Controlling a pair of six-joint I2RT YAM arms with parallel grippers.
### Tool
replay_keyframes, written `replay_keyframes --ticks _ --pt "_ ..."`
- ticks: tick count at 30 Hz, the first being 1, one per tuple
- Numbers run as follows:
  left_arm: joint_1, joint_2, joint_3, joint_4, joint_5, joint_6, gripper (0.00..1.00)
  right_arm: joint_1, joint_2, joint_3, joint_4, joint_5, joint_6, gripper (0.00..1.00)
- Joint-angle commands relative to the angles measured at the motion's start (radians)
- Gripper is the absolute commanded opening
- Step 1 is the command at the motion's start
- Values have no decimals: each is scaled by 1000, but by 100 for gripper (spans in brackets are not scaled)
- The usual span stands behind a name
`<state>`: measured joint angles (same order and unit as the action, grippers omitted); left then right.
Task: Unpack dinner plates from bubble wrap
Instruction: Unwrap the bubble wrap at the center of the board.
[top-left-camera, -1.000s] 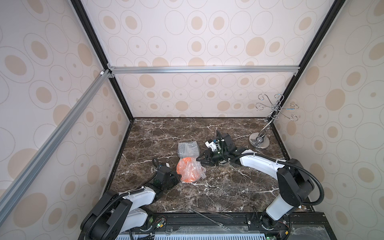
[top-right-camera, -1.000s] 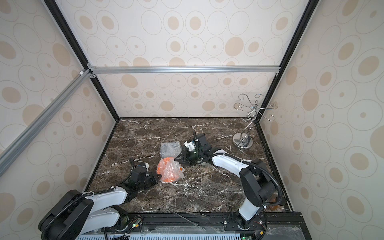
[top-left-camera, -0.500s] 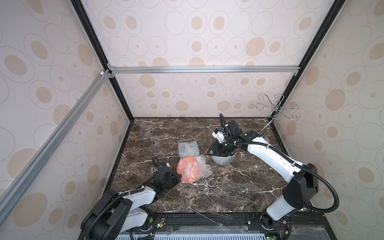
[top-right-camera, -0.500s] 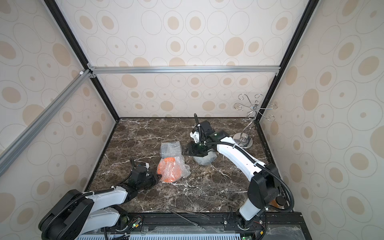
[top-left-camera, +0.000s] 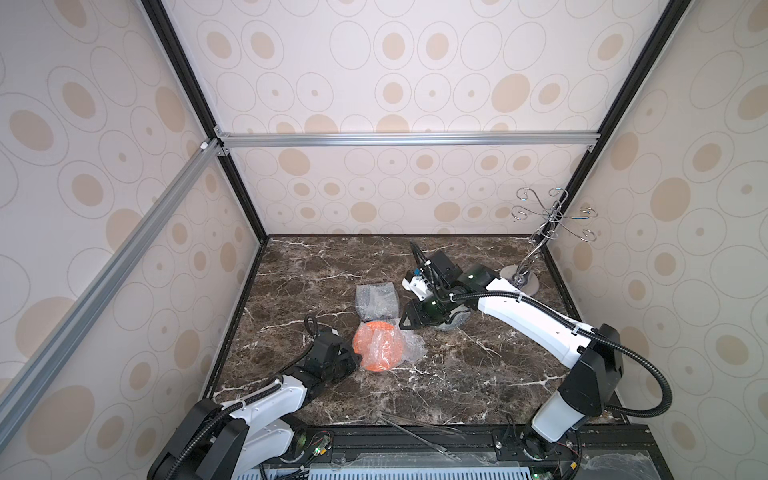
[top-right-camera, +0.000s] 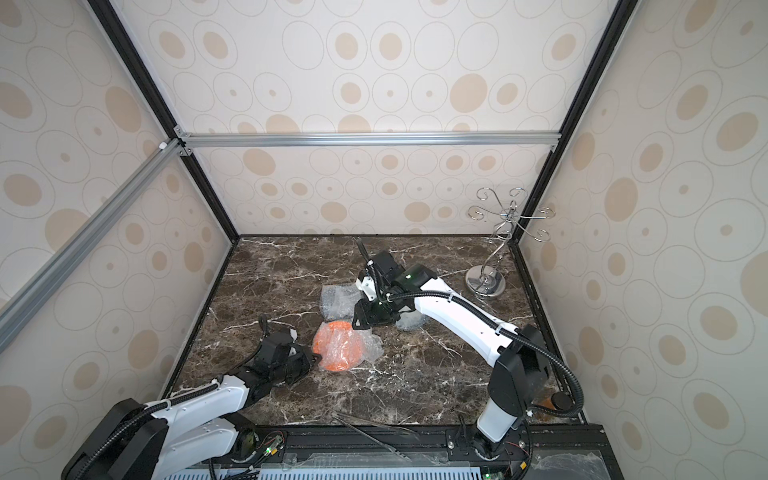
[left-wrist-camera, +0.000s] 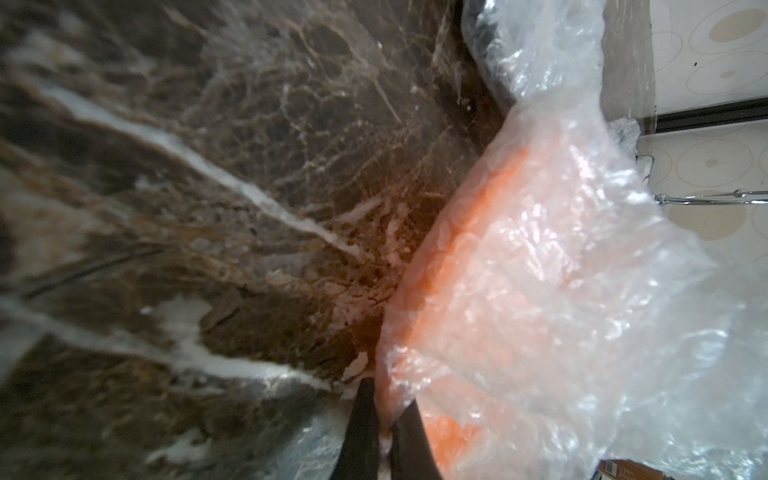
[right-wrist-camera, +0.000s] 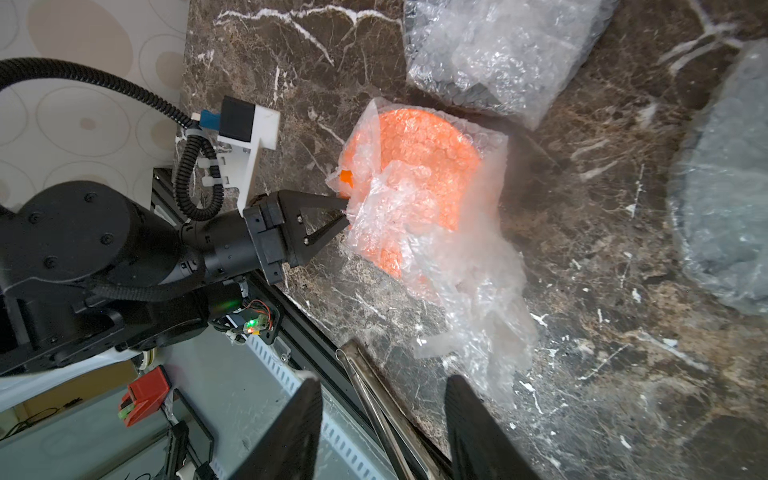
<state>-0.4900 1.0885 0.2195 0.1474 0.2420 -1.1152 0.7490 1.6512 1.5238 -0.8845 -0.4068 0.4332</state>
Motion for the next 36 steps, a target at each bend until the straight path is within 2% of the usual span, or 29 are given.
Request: replay_keyframes --ticks 1,6,10,17,20,23,29,36 --pt "-7 -10 -23 -157 -25 -1 0 10 -6 -21 22 -24 17 51" --pt "-7 -55 -29 -181 -30 -9 4 13 -29 -72 67 -62 32 51" --pt "-7 -88 -35 -193 -29 -18 19 11 -51 -118 133 -135 45 51" --pt "-7 -129 -35 -204 -27 -32 56 -3 -59 -155 224 -293 61 48" --pt "-7 -146 -27 -215 -27 -33 74 -3 -53 -150 210 -288 52 48" --pt "-6 -170 -12 -237 -30 -28 86 -3 -50 -147 187 -261 47 48" --pt "-7 -214 38 -303 -34 1 100 4 -37 -137 158 -195 41 48" --pt "-5 -220 131 -398 -23 95 100 21 20 -122 170 -141 50 48"
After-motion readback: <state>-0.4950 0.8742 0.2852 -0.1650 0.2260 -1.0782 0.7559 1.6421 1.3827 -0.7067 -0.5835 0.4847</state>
